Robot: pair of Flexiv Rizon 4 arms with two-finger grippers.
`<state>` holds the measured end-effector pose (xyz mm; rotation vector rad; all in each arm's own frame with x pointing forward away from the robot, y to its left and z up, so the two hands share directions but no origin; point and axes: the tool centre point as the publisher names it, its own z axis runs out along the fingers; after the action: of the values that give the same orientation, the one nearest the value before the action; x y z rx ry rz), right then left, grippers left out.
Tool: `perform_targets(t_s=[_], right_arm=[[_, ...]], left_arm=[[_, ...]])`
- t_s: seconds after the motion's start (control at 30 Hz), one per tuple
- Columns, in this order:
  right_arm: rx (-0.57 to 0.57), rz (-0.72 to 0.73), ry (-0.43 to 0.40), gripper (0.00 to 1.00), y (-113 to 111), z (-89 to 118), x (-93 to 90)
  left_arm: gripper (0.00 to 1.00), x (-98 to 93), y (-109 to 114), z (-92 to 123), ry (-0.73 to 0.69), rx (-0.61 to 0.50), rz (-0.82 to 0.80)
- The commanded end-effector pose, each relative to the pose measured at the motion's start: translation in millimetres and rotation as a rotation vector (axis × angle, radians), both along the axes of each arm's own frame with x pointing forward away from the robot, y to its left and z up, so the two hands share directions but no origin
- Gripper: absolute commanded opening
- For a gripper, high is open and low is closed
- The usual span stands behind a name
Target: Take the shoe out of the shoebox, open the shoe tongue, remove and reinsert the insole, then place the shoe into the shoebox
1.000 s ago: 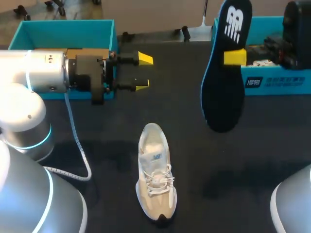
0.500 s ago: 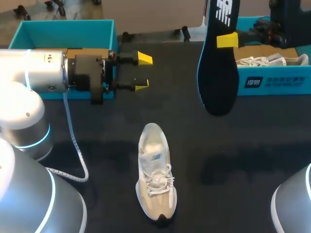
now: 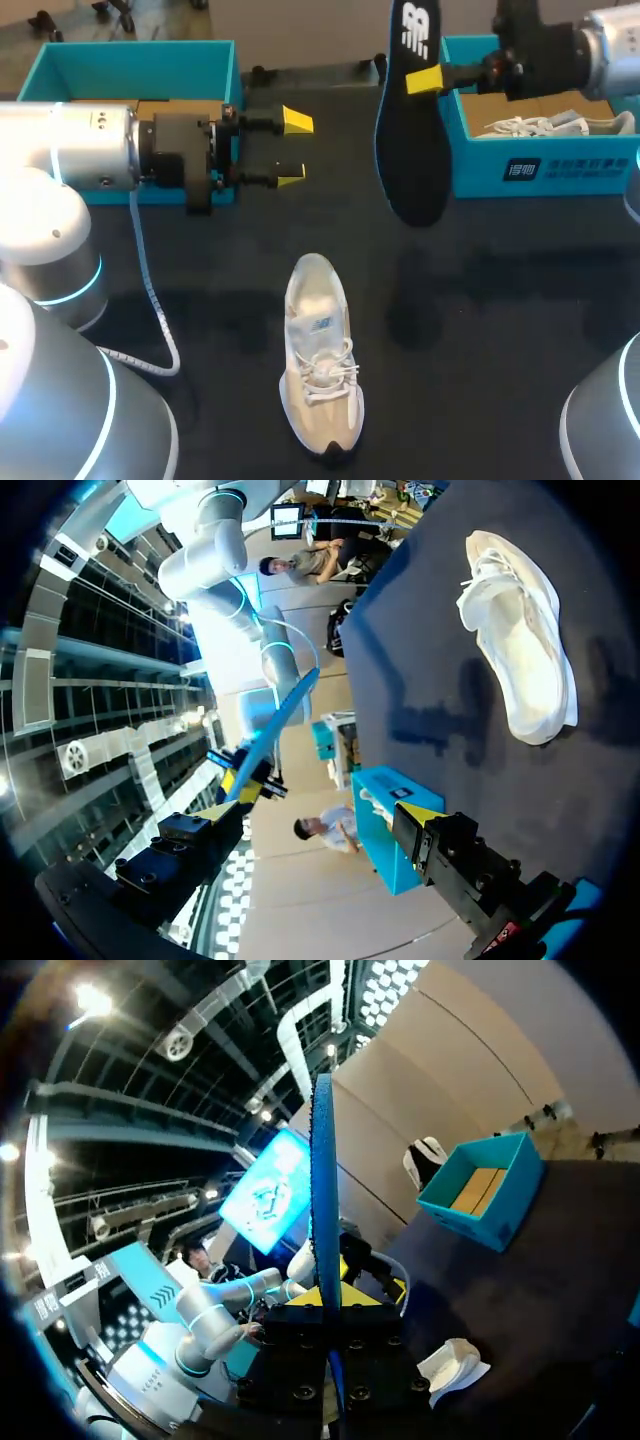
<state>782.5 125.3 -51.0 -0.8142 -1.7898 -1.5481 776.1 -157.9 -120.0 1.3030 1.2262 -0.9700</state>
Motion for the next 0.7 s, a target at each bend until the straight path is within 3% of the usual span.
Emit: perform_targets(t_s=[0.03, 0.3, 0.6, 0.7], right_arm=[[-0.056, 0.024, 0.057, 0.00, 6, -2, 16.0], [-0.049, 0.017, 0.069, 0.00, 8, -7, 19.9], [-0.074, -0.062, 0.314, 0.00, 18, -35, 31.7], [-0.074, -0.062, 0.314, 0.00, 18, -35, 31.7]], left_arm=[[1.00, -0.3, -2, -1, -0.002, -0.001, 0.003], [1.00, -0.3, -2, -1, -0.002, -0.001, 0.003], [1.00, -0.3, -2, -1, -0.002, -0.001, 0.003], [1.00, -0.3, -2, -1, -0.002, -0.001, 0.003]])
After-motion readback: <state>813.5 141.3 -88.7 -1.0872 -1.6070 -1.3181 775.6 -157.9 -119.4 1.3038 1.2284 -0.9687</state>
